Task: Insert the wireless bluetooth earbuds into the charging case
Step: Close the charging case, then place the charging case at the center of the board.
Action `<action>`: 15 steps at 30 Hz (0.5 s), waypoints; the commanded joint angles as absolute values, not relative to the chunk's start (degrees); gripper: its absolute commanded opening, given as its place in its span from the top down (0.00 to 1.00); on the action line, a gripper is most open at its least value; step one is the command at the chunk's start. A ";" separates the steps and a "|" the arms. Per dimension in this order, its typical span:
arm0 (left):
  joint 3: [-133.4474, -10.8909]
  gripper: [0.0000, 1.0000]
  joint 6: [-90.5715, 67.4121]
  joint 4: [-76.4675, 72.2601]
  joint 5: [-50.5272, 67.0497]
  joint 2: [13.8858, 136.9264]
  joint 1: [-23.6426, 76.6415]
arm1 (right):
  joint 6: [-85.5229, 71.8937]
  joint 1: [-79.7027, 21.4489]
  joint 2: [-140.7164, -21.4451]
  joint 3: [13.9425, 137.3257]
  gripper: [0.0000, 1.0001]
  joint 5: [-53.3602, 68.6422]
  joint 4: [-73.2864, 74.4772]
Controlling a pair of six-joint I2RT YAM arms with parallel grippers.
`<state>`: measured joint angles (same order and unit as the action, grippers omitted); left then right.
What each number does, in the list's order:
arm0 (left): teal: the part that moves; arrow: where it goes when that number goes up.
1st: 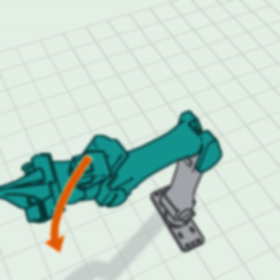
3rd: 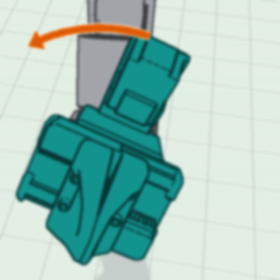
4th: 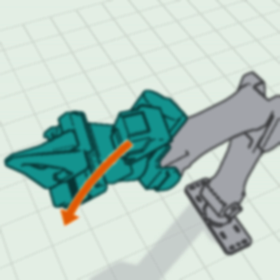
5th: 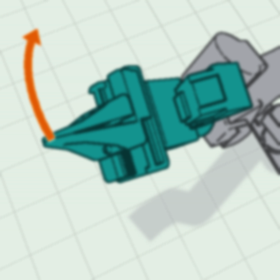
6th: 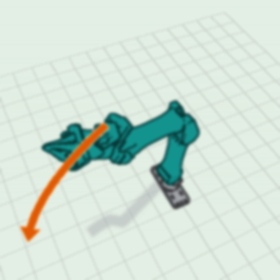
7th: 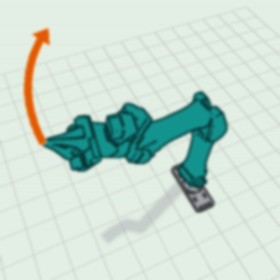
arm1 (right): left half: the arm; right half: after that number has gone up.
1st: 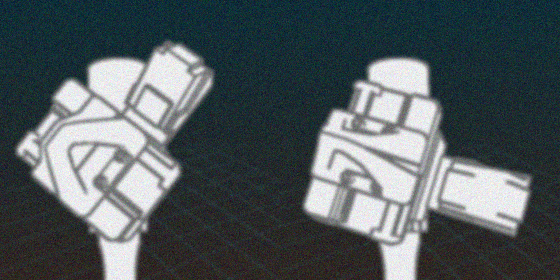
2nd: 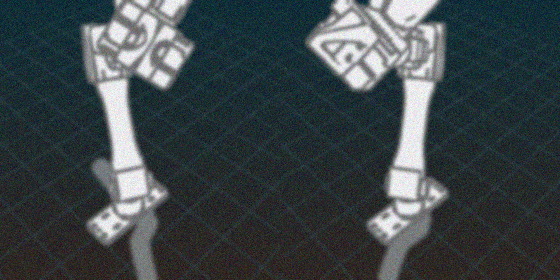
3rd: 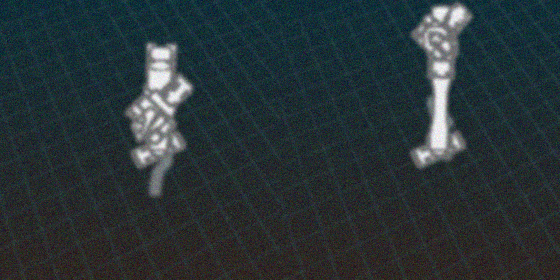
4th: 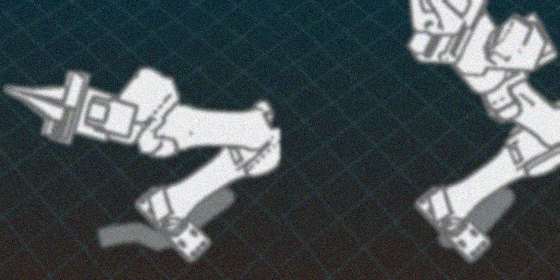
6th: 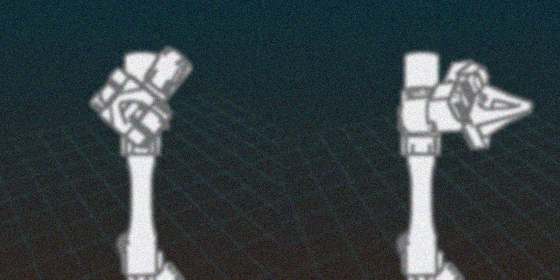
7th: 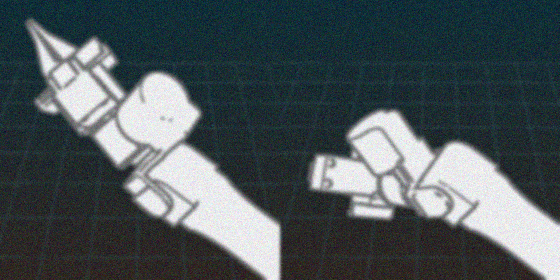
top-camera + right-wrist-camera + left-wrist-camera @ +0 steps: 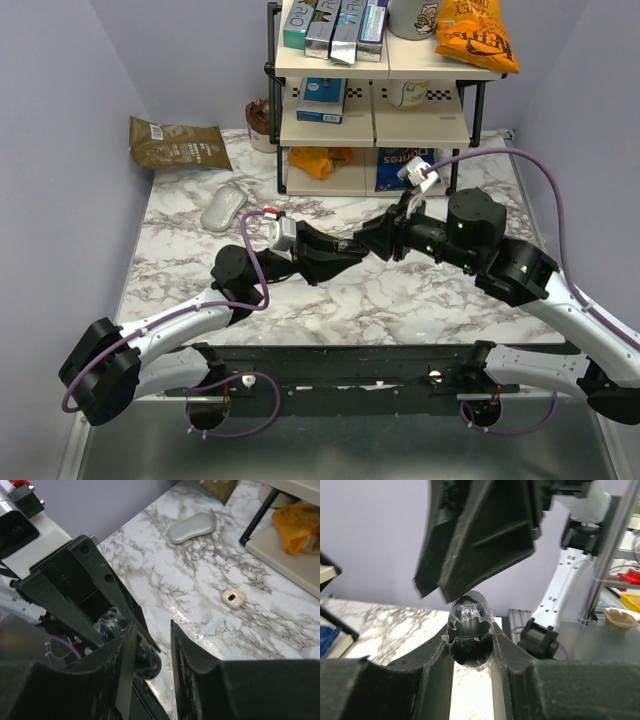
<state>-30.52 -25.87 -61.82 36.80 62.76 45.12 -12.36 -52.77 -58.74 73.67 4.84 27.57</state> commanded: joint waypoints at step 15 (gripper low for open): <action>-52.89 1.00 -39.29 -21.10 9.59 94.55 42.45 | -21.09 -50.54 -47.47 50.01 0.51 -21.72 20.30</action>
